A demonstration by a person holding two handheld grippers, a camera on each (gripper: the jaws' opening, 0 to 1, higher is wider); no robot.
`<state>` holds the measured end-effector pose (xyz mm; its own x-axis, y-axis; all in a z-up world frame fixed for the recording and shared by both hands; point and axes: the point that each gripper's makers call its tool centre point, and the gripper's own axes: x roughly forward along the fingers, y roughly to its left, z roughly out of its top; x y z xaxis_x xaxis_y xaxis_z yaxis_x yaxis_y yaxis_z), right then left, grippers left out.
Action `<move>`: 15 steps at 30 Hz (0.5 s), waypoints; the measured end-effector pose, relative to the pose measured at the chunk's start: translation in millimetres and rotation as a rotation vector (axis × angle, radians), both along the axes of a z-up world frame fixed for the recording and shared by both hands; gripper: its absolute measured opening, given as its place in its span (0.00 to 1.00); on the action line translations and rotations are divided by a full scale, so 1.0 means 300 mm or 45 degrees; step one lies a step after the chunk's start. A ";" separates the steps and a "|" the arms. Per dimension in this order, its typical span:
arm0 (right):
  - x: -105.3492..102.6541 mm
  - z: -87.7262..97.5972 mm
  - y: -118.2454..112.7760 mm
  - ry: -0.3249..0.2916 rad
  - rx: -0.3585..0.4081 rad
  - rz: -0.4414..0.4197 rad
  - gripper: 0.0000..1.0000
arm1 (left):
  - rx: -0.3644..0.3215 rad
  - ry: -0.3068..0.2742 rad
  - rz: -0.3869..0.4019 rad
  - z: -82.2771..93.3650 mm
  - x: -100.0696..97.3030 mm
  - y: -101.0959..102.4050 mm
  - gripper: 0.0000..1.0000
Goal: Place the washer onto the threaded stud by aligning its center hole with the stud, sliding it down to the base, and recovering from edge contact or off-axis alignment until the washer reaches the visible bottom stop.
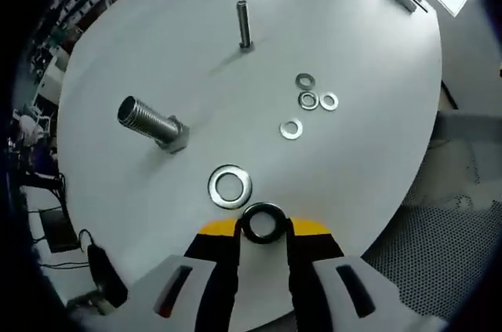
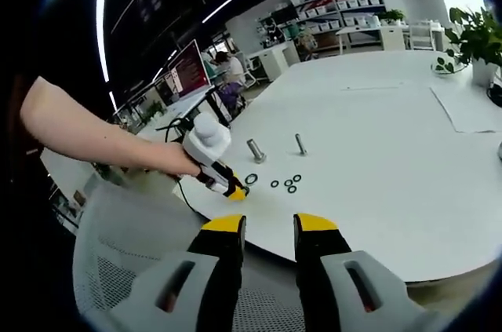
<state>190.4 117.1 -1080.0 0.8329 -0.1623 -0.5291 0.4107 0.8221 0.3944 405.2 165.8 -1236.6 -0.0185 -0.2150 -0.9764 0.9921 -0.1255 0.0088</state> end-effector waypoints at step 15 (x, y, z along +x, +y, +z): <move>-0.002 0.002 -0.001 -0.001 0.000 0.001 0.27 | 0.116 0.002 -0.193 -0.018 0.030 0.053 0.22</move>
